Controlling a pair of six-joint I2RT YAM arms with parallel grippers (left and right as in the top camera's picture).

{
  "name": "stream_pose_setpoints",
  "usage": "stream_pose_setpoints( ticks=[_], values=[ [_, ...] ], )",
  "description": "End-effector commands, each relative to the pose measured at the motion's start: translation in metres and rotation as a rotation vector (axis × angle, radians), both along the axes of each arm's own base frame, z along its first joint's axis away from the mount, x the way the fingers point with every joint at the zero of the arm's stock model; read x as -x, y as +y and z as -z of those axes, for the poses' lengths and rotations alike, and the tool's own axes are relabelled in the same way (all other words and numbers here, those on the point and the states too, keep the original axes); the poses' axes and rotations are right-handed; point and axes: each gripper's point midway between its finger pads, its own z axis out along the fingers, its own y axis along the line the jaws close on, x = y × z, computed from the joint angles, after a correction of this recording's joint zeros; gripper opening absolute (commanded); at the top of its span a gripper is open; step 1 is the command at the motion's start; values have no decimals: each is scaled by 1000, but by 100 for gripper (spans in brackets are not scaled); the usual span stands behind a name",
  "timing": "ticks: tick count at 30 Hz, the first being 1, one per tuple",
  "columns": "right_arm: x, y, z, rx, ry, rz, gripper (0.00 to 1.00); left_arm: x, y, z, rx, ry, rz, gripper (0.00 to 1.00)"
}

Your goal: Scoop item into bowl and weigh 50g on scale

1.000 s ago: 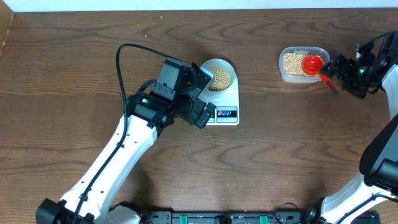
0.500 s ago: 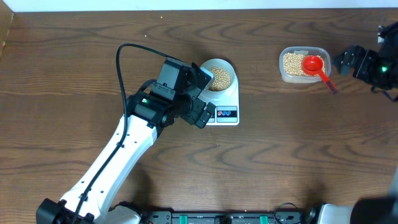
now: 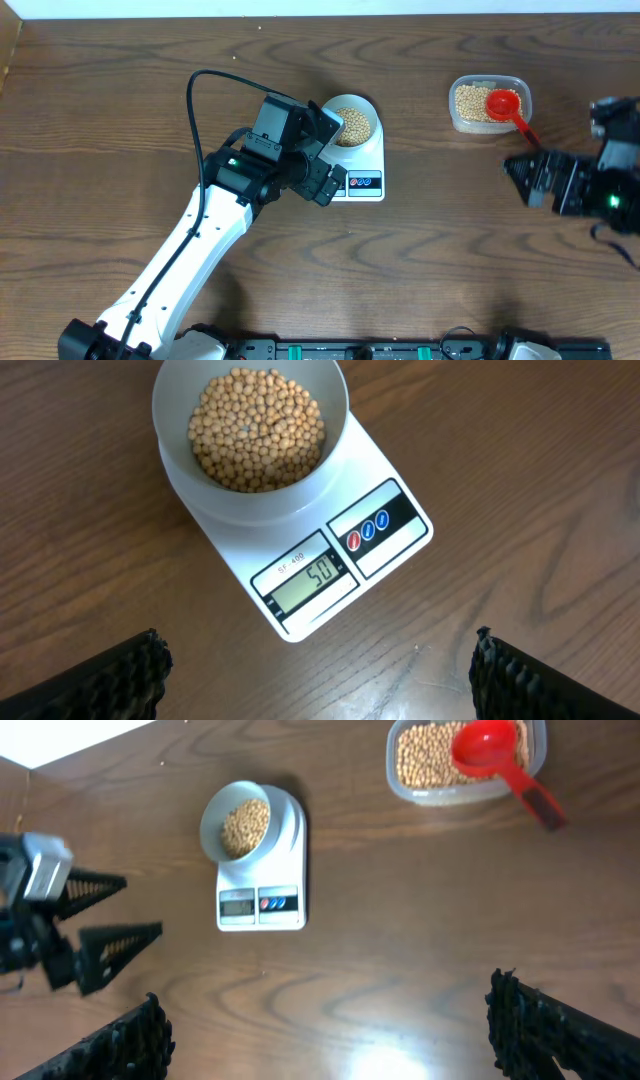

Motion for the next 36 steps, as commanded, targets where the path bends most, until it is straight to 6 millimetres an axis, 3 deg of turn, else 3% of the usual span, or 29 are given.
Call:
stream_pose_setpoints(
  ticks=[1, 6, 12, 14, 19, 24, 31, 36],
  values=[
    [16, 5, -6, 11, -13, -14, 99, 0, 1, 3, -8, 5, 12, 98],
    [41, -4, 4, 82, 49, 28, 99, 0, 1, 3, -8, 5, 12, 98],
    [51, -6, 2, 141, 15, 10, 99, 0, 1, 3, -8, 5, 12, 98],
    [49, -6, 6, 164, -3, -16, 99, 0, 1, 3, -8, 5, 12, 98],
    [21, -9, 14, 238, -188, -54, 99, 0, 1, 3, -8, 5, 12, 98],
    [7, 5, 37, 277, -415, -105, 99, 0, 1, 3, -8, 5, 12, 98],
    [10, 20, 82, 340, -646, -170, 99, 0, 1, 3, -8, 5, 12, 98],
    [3, 17, 114, 384, -741, -144, 99, 0, 1, 3, -8, 5, 12, 98]
  ],
)
